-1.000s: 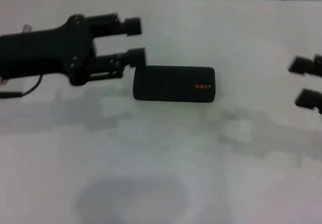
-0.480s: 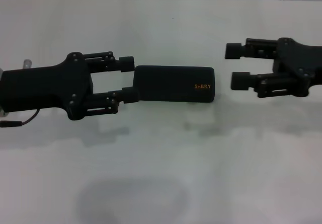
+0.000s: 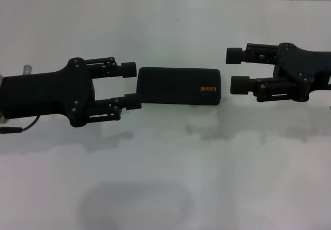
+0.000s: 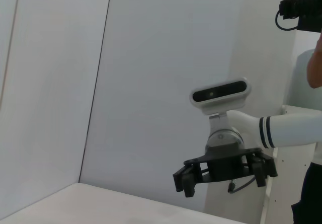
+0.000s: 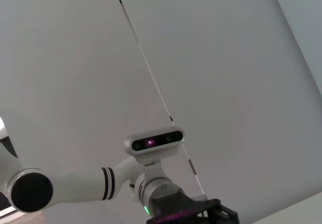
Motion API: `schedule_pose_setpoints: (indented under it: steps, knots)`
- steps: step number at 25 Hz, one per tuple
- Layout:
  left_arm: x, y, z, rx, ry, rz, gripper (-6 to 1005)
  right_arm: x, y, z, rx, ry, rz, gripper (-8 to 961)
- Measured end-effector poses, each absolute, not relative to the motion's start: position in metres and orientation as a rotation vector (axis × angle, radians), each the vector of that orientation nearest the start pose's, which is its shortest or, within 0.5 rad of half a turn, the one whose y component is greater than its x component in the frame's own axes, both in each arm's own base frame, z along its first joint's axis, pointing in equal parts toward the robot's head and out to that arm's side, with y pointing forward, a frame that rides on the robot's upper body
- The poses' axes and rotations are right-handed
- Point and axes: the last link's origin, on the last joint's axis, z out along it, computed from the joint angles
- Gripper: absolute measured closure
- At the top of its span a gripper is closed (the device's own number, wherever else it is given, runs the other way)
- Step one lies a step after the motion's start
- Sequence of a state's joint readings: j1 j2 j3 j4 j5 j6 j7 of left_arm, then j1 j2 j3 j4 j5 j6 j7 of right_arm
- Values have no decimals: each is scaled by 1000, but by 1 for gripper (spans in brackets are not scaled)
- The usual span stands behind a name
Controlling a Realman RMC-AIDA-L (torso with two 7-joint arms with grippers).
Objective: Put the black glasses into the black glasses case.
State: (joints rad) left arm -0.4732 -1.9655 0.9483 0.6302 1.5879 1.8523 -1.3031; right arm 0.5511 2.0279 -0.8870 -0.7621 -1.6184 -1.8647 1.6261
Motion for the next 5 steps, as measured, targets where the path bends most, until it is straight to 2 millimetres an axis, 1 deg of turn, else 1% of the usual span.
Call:
schedule_pose_setpoints:
  steps: [5]
  knots:
    - [-230, 301, 35, -2862, -319, -1120, 335, 189, 318, 38, -2921, 544, 1197, 126]
